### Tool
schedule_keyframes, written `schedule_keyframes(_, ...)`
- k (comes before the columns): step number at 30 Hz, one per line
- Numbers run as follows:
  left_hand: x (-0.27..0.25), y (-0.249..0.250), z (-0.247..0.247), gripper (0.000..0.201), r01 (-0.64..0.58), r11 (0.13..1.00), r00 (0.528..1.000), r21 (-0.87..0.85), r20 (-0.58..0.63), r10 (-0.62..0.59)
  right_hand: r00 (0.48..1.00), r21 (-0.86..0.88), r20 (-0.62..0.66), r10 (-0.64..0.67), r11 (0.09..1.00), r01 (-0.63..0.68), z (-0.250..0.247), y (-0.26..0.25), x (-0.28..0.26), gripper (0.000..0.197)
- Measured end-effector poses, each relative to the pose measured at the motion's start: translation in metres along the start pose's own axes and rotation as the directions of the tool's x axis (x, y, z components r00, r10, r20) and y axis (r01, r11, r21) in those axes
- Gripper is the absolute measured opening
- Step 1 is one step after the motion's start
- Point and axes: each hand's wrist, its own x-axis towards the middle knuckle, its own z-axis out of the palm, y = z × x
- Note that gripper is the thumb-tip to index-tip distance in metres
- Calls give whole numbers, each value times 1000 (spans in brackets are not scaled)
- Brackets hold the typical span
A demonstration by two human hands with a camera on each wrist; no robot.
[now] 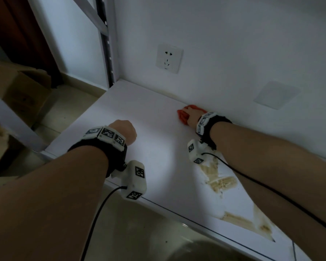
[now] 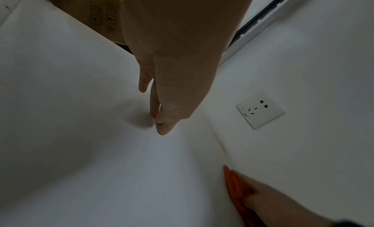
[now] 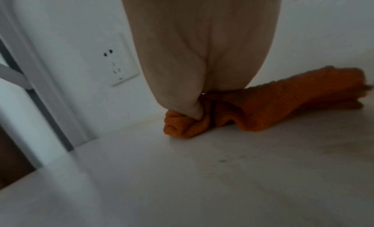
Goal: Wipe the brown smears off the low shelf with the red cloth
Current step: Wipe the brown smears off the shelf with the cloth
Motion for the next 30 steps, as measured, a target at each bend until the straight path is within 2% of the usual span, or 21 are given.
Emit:
schedule_keyframes(2,3,-4,0,33,-7,999,999,-41,-32,5,998,43,-30,-56,997,58,0,-22,12,49)
schedule_keyframes(4,4,-7,-1,31,-11,998,998,-70,-60,7,995,59,1,-102,993,101,1,-44,15,48)
schedule_keyframes(8,-1,-8,-4,35,-15,999,996,-32,-83,12,986,99,5,-169,981,168,2,-82,10,48)
schedule_keyframes(13,-8,-10,-8,35,-24,1000,997,5,-70,25,960,39,126,-250,968,247,4,-116,-10,58)
schedule_keyframes(15,-12,-10,-8,35,-33,998,996,57,-79,38,951,34,131,-281,960,279,9,-122,-22,60)
schedule_keyframes(18,-21,-9,-10,36,-63,985,996,160,-60,73,946,124,113,-305,949,291,18,-122,-42,54)
schedule_keyframes(22,-42,-2,-12,40,-161,940,985,301,-6,171,942,115,158,-298,953,282,21,-124,-74,53)
schedule_keyframes(26,-71,2,-6,46,-252,894,965,371,24,262,920,-10,271,-282,955,295,27,-129,-105,61)
schedule_keyframes(30,-103,7,16,47,-311,859,950,407,122,286,912,-69,299,-280,947,313,31,-119,-147,73)
